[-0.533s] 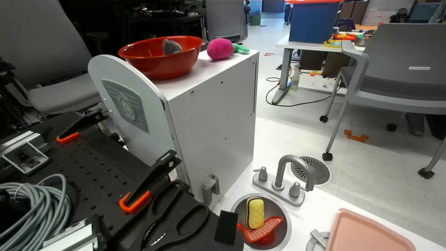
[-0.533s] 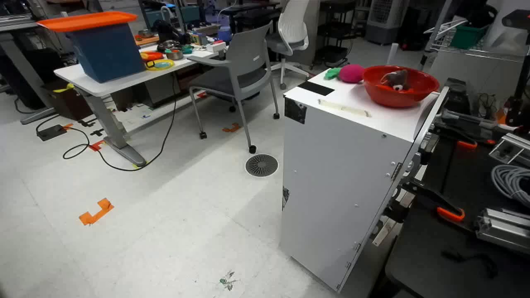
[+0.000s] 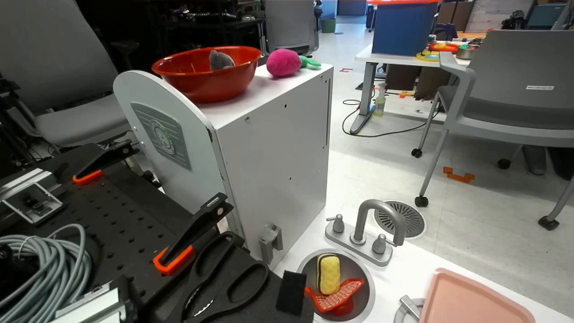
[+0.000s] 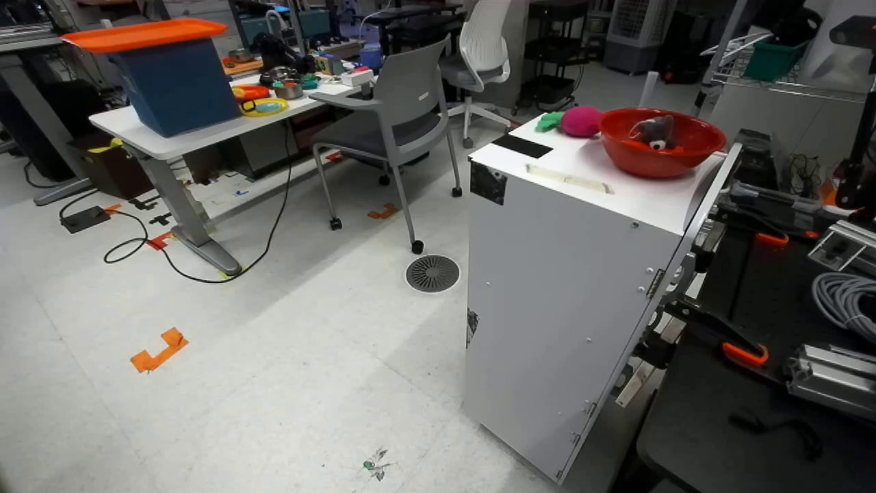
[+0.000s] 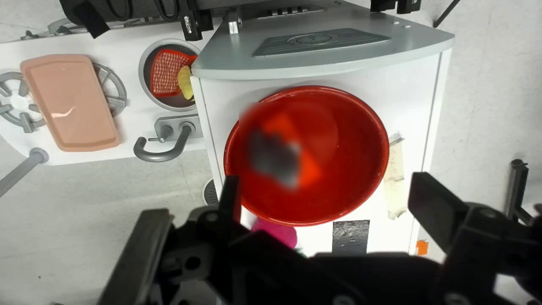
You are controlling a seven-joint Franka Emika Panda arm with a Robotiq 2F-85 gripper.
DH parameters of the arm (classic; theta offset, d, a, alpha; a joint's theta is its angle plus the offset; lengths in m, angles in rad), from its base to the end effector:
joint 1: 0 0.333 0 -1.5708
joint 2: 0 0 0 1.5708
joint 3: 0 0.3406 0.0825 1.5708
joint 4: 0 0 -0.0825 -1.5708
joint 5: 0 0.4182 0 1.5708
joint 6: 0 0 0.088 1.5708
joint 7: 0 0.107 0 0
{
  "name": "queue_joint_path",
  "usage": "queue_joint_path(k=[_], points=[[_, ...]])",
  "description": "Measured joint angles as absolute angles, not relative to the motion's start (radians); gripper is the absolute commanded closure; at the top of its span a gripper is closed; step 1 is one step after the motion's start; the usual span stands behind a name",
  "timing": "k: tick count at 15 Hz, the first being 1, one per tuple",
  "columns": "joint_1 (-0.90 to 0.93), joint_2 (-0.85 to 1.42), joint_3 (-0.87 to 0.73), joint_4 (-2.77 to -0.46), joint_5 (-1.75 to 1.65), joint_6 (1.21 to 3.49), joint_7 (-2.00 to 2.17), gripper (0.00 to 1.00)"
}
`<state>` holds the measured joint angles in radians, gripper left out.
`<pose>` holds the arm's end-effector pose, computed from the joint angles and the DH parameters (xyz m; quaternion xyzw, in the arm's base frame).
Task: Remove the grey doll from the red bowl
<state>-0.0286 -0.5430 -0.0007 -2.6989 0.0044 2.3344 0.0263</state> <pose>0.3943 -0.0115 0.4154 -0.9956 0.0290 -0.0891 0.0018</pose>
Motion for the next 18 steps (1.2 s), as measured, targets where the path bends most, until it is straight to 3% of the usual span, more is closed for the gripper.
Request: queue_joint_path(k=[18], points=[[-0.024, -0.545, -0.033, -2.693, 0.01, 2.337, -0.034, 0.0]])
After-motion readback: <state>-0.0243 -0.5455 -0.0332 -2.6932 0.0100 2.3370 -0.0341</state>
